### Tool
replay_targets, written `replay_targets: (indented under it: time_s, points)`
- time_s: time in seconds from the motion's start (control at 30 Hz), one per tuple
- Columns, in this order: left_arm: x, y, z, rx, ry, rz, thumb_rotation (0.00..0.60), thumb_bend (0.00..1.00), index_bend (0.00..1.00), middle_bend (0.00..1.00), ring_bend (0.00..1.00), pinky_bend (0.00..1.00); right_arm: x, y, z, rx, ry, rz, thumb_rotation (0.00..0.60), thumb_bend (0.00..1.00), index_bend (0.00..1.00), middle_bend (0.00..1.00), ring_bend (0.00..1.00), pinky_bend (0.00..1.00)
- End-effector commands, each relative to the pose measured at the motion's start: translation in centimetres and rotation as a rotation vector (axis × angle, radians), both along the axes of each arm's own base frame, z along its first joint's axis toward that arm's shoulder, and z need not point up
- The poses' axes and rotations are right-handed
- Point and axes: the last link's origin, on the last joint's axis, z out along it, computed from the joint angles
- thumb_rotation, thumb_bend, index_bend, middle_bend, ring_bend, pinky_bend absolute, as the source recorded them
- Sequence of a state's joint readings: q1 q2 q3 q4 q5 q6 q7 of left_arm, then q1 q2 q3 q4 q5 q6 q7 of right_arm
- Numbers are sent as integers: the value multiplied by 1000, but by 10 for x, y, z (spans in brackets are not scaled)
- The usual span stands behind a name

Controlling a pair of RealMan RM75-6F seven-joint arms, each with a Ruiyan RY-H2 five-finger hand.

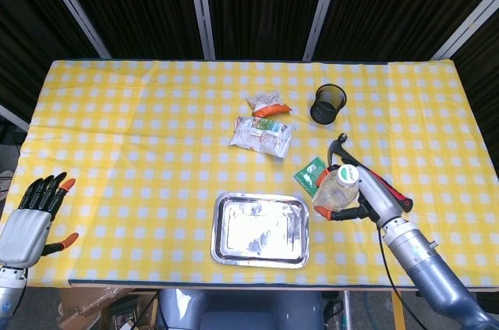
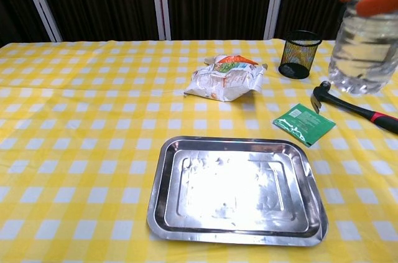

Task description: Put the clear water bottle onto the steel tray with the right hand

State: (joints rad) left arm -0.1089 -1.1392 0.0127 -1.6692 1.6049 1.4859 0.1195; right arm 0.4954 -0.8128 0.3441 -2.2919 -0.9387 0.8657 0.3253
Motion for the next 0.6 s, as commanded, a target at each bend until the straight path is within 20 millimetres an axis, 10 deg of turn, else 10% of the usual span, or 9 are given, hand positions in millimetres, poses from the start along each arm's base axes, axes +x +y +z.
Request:
replay_targets:
  time_s: [0.03, 0.33, 0.6]
  points:
    - [0, 1, 0, 0, 1, 1, 600, 190, 30, 0, 0, 0, -20, 8, -48, 79, -40, -33, 600, 582, 706, 598, 295, 0]
    - [0, 1, -2, -4, 7, 3, 600, 189, 30, 0, 0, 0, -45, 16, -70, 86, -77, -43, 600, 586, 708, 598, 295, 0]
    - [0, 2, -4, -9, 10, 5, 600, 190, 30, 0, 0, 0, -5, 12, 0, -79, -45, 62, 600, 590, 709, 598, 295, 0]
